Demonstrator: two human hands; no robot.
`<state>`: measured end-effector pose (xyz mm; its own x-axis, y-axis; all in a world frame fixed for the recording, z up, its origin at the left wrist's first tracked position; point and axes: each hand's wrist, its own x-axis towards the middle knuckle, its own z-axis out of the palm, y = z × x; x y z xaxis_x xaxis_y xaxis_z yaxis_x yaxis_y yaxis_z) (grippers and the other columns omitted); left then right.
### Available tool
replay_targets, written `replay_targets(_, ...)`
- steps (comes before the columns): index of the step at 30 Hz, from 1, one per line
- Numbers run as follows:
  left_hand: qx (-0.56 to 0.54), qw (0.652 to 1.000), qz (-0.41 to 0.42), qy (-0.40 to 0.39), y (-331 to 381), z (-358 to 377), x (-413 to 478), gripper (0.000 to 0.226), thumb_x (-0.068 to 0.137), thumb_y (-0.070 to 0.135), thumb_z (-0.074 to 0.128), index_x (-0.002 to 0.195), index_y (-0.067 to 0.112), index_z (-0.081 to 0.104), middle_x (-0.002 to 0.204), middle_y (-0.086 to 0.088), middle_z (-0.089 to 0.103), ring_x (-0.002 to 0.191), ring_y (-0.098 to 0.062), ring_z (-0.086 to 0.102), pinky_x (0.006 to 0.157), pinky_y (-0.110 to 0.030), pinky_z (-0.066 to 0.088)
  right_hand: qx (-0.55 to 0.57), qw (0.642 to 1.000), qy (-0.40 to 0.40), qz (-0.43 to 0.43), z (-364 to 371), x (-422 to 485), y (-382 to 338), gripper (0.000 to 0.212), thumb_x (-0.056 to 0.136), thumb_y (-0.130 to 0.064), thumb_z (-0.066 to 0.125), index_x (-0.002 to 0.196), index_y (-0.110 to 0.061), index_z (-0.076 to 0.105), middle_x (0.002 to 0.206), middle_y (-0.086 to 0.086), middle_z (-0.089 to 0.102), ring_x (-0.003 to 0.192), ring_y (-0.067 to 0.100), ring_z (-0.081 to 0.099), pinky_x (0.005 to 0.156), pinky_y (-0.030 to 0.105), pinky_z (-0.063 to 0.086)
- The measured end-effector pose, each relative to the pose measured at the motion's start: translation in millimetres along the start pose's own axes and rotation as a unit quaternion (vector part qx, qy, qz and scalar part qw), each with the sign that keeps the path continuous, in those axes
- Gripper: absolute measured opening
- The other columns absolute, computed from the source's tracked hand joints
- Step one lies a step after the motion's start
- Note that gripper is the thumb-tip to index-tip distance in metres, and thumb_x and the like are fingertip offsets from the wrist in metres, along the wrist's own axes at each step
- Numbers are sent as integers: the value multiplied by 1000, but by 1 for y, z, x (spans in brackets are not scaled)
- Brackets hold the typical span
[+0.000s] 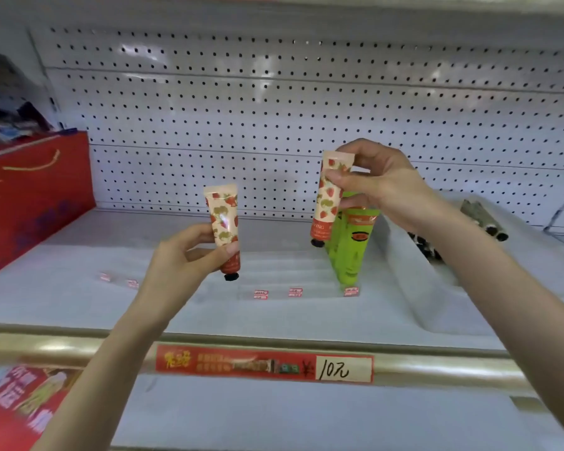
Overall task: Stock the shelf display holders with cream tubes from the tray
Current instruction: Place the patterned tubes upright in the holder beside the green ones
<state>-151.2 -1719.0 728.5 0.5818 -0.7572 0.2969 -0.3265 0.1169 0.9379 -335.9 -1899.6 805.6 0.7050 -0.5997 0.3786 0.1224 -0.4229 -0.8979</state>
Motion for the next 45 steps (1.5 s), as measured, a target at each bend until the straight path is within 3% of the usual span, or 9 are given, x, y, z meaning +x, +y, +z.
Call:
replay_targets(7,-8,999,-14,-37,-14,-18,20,15,79,23,70,93,26,66,90,18,70,81,-4,68,68,-11,50,-110,993,6,28,18,24,-1,14,80,-2,69,81,-10,59,83,4,64,71,8,65,67,21,56)
replay_targets(11,-20,999,-18,-43,-17,-13,33,18,79,22,69,96,24,67,94,11,70,81,-6,68,70,-11,52,-205,976,-39,61,18,49,5,14,80,-5,71,80,-12,59,91,9,62,81,22,67,78,35,58)
replay_targets(14,-31,998,-24,-43,-19,-7,41,18,78,22,69,95,24,66,95,9,70,79,-8,69,70,-14,52,-289,951,-84,71,18,67,15,15,80,-7,72,84,-15,60,92,3,61,74,21,64,78,38,58)
replay_targets(21,-34,998,-35,-27,-24,2,60,17,80,22,69,96,24,65,95,12,70,80,-8,69,83,-26,50,-433,887,-155,37,21,96,36,14,79,-12,72,90,-9,64,92,2,59,80,10,50,65,9,38)
replay_targets(26,-35,998,-34,-27,-26,8,70,19,81,20,68,100,20,64,99,8,70,80,-10,70,79,-20,49,-474,864,-165,40,19,103,49,16,79,-18,73,92,-13,64,99,4,65,87,18,57,76,33,45)
replay_targets(30,-28,999,-31,-27,-28,11,75,18,81,18,68,99,18,64,96,7,70,78,-9,70,70,-10,51,-521,838,-162,24,17,107,54,17,81,-27,70,94,-20,63,98,-3,66,64,3,46,61,29,34)
replay_targets(36,-29,999,-31,-24,-26,14,81,15,81,16,69,94,21,65,90,12,71,79,-11,70,75,-17,55,-418,889,-177,61,11,112,57,12,82,-14,70,89,-8,63,90,2,66,62,5,61,53,15,43)
replay_targets(39,-26,999,-36,-21,-24,16,84,15,81,17,69,94,22,66,90,16,70,79,-9,69,79,-25,54,-395,898,-180,69,6,113,57,6,84,-9,68,88,-7,63,87,1,65,62,5,62,57,21,52)
replay_targets(45,-20,999,-44,-15,-23,18,87,14,81,19,70,92,25,66,89,18,70,79,-7,69,85,-29,52,-425,886,-179,51,-2,114,56,17,80,-19,74,75,-27,60,81,-13,61,73,10,58,63,24,43)
